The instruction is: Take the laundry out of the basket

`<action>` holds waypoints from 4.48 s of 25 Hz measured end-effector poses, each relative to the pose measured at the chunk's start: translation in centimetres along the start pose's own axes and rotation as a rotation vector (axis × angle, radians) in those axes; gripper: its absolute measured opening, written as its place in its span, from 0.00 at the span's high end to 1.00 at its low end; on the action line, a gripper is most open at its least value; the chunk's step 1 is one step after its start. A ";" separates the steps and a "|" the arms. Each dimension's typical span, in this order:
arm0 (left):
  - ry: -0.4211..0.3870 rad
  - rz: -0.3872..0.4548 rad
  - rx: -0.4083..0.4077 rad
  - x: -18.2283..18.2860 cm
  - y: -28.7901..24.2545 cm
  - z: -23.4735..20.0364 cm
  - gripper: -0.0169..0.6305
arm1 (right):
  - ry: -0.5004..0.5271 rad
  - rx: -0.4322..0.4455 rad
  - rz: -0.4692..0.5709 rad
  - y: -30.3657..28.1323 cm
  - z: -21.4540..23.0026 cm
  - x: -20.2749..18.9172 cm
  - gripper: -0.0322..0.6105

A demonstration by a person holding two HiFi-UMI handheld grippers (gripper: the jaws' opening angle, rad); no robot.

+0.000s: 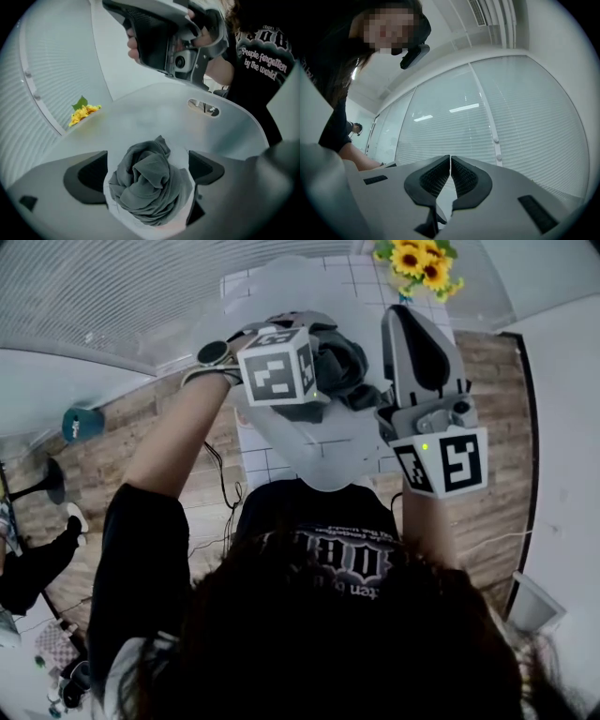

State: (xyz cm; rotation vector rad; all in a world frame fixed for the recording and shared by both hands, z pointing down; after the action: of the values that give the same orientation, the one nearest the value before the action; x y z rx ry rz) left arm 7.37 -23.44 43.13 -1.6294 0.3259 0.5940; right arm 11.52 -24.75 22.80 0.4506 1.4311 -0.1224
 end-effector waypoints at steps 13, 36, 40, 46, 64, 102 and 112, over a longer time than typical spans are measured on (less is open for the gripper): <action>0.027 -0.189 -0.177 -2.7 -5.4 -1.5 0.06 | 0.010 -0.027 0.000 0.2 0.7 0.3 0.91; 0.195 -0.251 -0.279 -4.9 -11.5 -3.0 0.07 | 0.030 -0.015 -0.007 -0.1 1.5 -0.1 0.91; 0.197 -0.257 -0.299 -4.7 -11.7 -2.9 0.11 | 0.028 -0.023 -0.005 -0.1 2.0 -0.1 0.91; 0.182 -0.244 -0.320 -4.2 -11.5 -2.8 0.37 | 0.028 -0.023 -0.009 -0.3 2.1 -0.2 0.91; 0.152 -0.267 -0.297 -3.8 -9.9 -1.8 0.60 | 0.025 -0.021 0.003 0.0 2.1 0.1 0.91; 0.275 0.079 0.133 1.9 3.3 -3.5 0.67 | 0.036 0.064 0.007 -1.4 0.1 1.2 0.91; 0.422 0.249 0.374 3.7 10.2 -4.2 0.67 | 0.057 0.062 -0.027 -2.6 -0.5 1.6 0.91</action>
State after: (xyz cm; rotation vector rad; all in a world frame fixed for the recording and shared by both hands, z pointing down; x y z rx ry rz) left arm 5.80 -28.58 32.85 -1.3477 0.9065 0.3400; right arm 10.37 -26.59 20.65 0.4888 1.4928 -0.1777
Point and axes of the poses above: the fingertips, and each gripper's own axes: y backward along the fingers, z to its right, x out of its top, the point moved 1 cm from there along y, backward along the fingers, and after that the axes turned 12 degrees about -x, right-handed, at the moved point
